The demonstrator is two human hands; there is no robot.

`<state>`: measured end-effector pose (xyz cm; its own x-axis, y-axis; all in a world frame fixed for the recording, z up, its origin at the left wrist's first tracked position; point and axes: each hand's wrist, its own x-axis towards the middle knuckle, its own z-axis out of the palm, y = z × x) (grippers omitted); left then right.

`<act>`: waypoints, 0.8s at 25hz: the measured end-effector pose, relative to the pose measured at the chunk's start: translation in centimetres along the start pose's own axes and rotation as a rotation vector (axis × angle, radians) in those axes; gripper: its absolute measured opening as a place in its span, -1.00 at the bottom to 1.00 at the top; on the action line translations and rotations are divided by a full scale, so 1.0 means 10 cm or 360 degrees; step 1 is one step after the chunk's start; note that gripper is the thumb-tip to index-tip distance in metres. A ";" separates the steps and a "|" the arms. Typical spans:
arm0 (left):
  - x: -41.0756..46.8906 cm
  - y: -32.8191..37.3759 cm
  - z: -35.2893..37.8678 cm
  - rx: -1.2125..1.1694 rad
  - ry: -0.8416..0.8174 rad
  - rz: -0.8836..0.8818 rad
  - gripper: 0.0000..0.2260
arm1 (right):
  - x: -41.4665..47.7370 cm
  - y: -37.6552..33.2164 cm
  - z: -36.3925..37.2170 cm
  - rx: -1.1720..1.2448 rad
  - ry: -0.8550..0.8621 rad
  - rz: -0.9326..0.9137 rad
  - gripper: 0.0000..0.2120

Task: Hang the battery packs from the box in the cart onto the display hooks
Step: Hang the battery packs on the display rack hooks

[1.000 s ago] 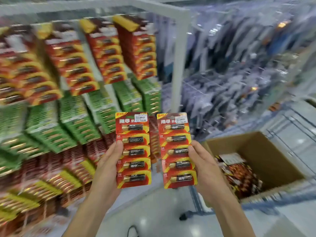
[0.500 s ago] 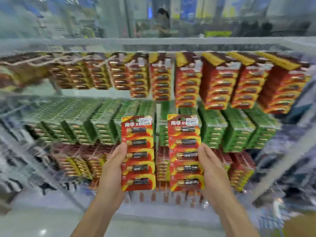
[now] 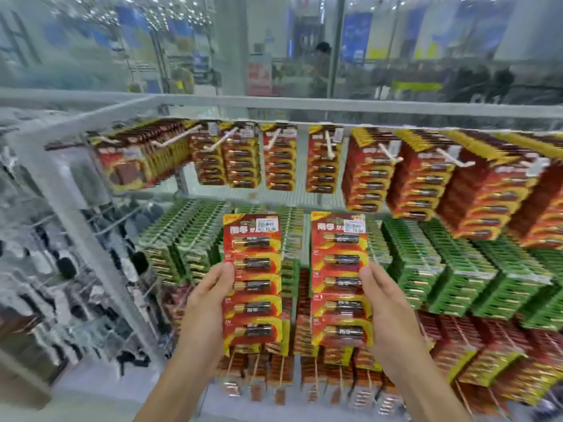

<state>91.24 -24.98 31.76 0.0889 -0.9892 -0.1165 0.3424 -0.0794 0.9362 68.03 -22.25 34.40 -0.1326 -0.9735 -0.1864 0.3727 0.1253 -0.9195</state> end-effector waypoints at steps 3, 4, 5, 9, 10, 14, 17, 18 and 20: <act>0.20 0.08 -0.23 -0.0077 -0.0010 -0.0031 -0.65 | 0.10 0.03 0.27 0.0025 0.0009 0.0026 -0.78; 0.27 0.11 -0.27 -0.0101 -0.0025 -0.0041 -0.64 | 0.16 0.03 0.33 0.0038 0.0030 0.0044 -0.81; 0.34 0.13 -0.30 -0.0121 -0.0042 -0.0044 -0.63 | 0.21 0.01 0.38 0.0043 0.0061 0.0057 -0.87; 0.56 0.32 -0.30 -0.0119 0.0061 0.0105 -0.66 | 0.45 -0.05 0.50 0.0027 0.0107 0.0085 -0.85; 0.61 0.36 -0.29 -0.0097 0.0100 0.0154 -0.66 | 0.50 -0.04 0.49 0.0019 0.0123 0.0074 -0.85; 0.80 0.57 -0.33 -0.0040 0.0245 0.0340 -0.66 | 0.68 -0.07 0.47 0.0022 0.0042 0.0126 -0.73; 0.91 0.79 -0.41 -0.0055 0.0340 0.0442 -0.68 | 0.78 -0.07 0.51 0.0044 0.0046 0.0148 -0.60; 0.96 0.85 -0.44 -0.0063 0.0345 0.0472 -0.68 | 0.81 -0.07 0.53 0.0073 0.0066 0.0152 -0.56; 1.07 0.96 -0.51 -0.0057 0.0380 0.0502 -0.69 | 0.86 -0.08 0.62 0.0108 0.0098 0.0160 -0.48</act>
<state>100.25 -35.70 37.84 0.4085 -0.9076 0.0972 0.2956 0.2323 0.9266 72.31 -31.95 35.65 -0.1466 -0.9428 -0.2993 0.4479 0.2065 -0.8699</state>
